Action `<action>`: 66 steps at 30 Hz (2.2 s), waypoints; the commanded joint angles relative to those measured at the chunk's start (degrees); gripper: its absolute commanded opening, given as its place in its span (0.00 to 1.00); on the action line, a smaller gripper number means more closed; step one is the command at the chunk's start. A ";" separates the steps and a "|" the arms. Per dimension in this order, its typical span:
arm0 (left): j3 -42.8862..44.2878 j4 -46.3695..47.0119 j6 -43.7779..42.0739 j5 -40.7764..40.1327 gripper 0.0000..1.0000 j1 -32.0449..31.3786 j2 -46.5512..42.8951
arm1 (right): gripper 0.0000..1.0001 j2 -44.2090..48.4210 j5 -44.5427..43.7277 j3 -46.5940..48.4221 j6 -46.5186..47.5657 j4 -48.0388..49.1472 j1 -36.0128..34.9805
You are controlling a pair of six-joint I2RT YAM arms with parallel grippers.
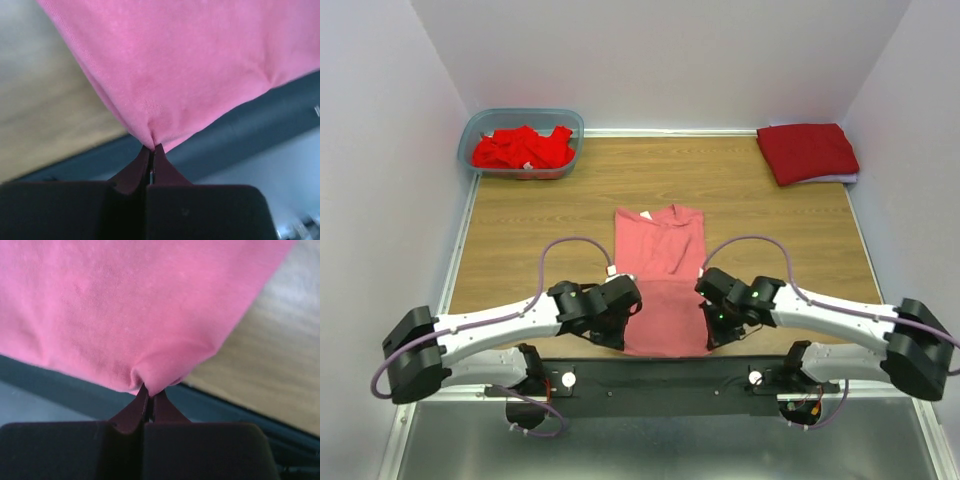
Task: Fold and stack the t-shirts
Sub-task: Fold the tshirt
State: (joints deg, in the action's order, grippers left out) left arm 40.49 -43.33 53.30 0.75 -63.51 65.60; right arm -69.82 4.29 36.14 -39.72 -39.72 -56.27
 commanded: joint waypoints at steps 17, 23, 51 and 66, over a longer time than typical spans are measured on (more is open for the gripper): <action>16.63 -1.67 -17.97 2.41 0.00 21.22 0.22 | 0.00 -6.55 -14.93 33.46 13.88 -26.28 16.10; 18.92 0.44 -22.62 3.81 0.00 26.58 3.04 | 0.00 -11.38 -13.00 41.46 18.63 -26.02 21.28; 27.18 12.83 -32.91 10.85 0.00 44.08 21.49 | 0.01 -41.79 -6.49 70.46 28.03 -22.50 32.62; 42.39 22.13 -31.50 6.81 0.00 47.77 43.90 | 0.01 -58.31 -5.35 78.56 27.25 -14.08 39.04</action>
State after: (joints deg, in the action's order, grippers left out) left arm 79.85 -24.21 22.17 13.02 -17.63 107.85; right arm -125.56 1.74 112.25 -13.45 -56.71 -19.51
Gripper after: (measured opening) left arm 0.012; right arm 0.014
